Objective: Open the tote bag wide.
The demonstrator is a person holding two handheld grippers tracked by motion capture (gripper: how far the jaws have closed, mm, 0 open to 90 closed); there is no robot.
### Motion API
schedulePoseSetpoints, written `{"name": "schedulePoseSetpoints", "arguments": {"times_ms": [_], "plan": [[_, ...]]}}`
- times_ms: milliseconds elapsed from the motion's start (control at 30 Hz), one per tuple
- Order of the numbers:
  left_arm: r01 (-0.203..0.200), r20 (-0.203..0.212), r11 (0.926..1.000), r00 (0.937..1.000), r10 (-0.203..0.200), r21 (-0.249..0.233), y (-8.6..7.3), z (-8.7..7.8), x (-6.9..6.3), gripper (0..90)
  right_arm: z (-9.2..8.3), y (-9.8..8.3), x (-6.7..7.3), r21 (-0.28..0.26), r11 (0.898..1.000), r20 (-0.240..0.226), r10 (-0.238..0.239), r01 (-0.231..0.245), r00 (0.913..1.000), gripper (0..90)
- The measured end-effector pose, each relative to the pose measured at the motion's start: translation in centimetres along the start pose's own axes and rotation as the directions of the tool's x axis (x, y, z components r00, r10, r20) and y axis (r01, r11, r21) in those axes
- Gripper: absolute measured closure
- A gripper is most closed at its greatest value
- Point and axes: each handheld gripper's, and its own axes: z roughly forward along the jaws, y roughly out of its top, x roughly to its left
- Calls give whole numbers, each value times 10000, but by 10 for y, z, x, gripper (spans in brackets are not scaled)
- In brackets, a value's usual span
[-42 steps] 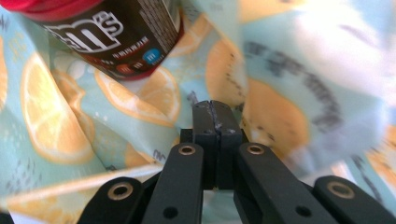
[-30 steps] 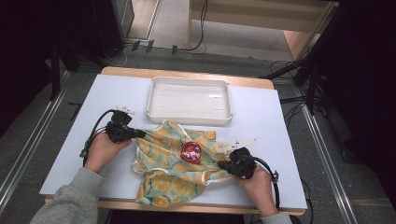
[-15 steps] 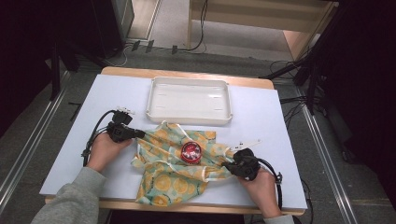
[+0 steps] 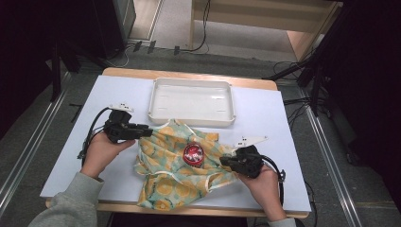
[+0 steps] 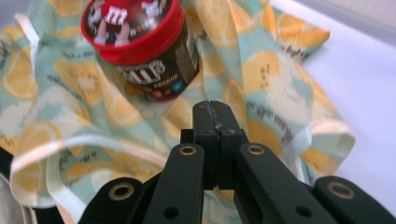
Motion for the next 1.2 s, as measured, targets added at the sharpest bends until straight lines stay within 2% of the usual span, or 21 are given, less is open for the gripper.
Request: {"name": "schedulePoseSetpoints", "arguments": {"times_ms": [33,100,167,267,467,567,667,867,967,1033,1100,1200], "plan": [[-23,68,10000,10000,23,13,2,-2,-1,682,1,2,0,-2,10000,0,18,-18,10000,900],[-38,294,10000,9996,39,-31,5,-3,-6,761,3,6,-1,6,10000,-57,-39,39,10000,900],[-116,551,9999,9984,114,32,7,2,-12,835,7,12,0,-24,10000,-107,-50,50,9999,900],[-258,722,9991,9971,232,340,9,15,-22,889,13,23,1,-130,9996,-78,-249,248,9997,900],[-444,794,9974,9960,398,571,13,37,-36,900,28,37,-1,-95,9997,-250,-242,240,9994,900],[-537,811,9959,9956,478,728,13,48,-41,900,35,39,-4,20,9999,-318,-110,111,9994,900],[-565,837,9944,9953,490,892,10,57,-44,900,37,37,-1,164,9996,-307,-236,241,9993,900],[-351,830,9904,9963,242,1335,-1,74,-43,900,44,30,6,611,9971,-424,-420,445,9982,900],[-484,871,9850,9956,343,1655,-9,81,-45,900,52,26,8,893,9944,-393,-527,560,9978,900],[-497,934,9818,9951,329,1834,-12,83,-46,900,55,24,6,1029,9938,-460,-367,413,9983,900],[-428,1062,9819,9941,234,1842,-16,85,-46,900,58,24,2,1015,9942,-390,-327,365,9987,900],[-538,1144,9766,9930,303,2081,-23,87,-49,900,61,25,-3,1044,9941,-288,-251,280,9993,900]]}}
